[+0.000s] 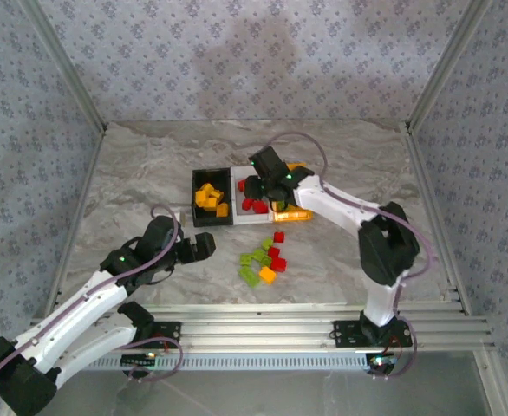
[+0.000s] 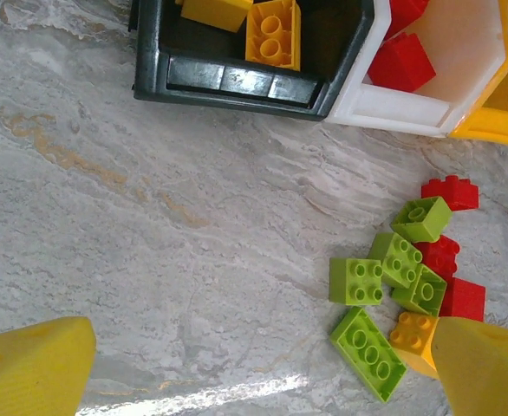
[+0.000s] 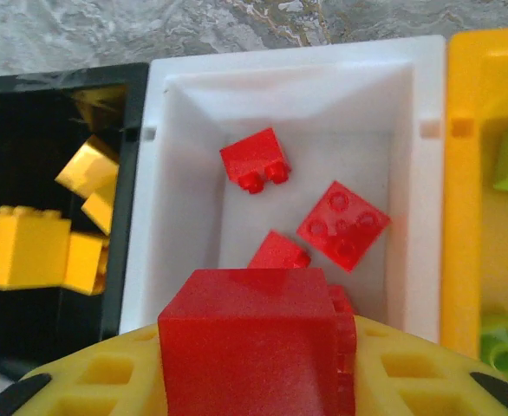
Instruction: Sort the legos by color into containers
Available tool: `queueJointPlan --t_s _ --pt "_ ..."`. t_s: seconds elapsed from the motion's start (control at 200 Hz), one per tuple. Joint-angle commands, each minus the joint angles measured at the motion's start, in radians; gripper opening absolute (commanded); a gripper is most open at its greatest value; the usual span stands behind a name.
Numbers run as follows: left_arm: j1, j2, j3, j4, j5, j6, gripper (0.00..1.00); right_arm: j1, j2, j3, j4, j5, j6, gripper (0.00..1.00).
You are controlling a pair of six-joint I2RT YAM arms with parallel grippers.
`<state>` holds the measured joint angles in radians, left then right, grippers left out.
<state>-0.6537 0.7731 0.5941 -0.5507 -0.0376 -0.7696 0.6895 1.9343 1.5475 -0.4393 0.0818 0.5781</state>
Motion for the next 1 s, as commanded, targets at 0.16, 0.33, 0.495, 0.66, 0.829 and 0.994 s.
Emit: queueJointPlan --t_s 0.16,0.33,0.495,0.66,0.829,0.994 --pt "0.004 -0.011 -0.007 -0.025 0.015 0.008 0.99 0.000 0.076 0.151 -0.051 -0.019 -0.015 0.68" --pt "0.003 -0.018 0.001 -0.034 0.013 0.013 1.00 0.016 -0.034 0.079 -0.047 0.003 -0.017 0.71" --pt "0.005 -0.020 0.000 -0.031 0.007 0.015 0.99 0.066 -0.228 -0.141 -0.033 0.031 0.016 0.72" --pt "0.010 -0.012 -0.009 -0.022 0.004 0.010 1.00 0.132 -0.432 -0.404 -0.040 0.103 0.091 0.74" --pt "0.016 -0.006 -0.024 -0.008 0.010 -0.003 0.99 0.134 -0.525 -0.604 -0.041 0.106 0.189 0.74" --pt "0.021 -0.004 -0.035 -0.001 0.013 -0.012 1.00 0.092 -0.509 -0.700 0.060 0.057 0.225 0.73"
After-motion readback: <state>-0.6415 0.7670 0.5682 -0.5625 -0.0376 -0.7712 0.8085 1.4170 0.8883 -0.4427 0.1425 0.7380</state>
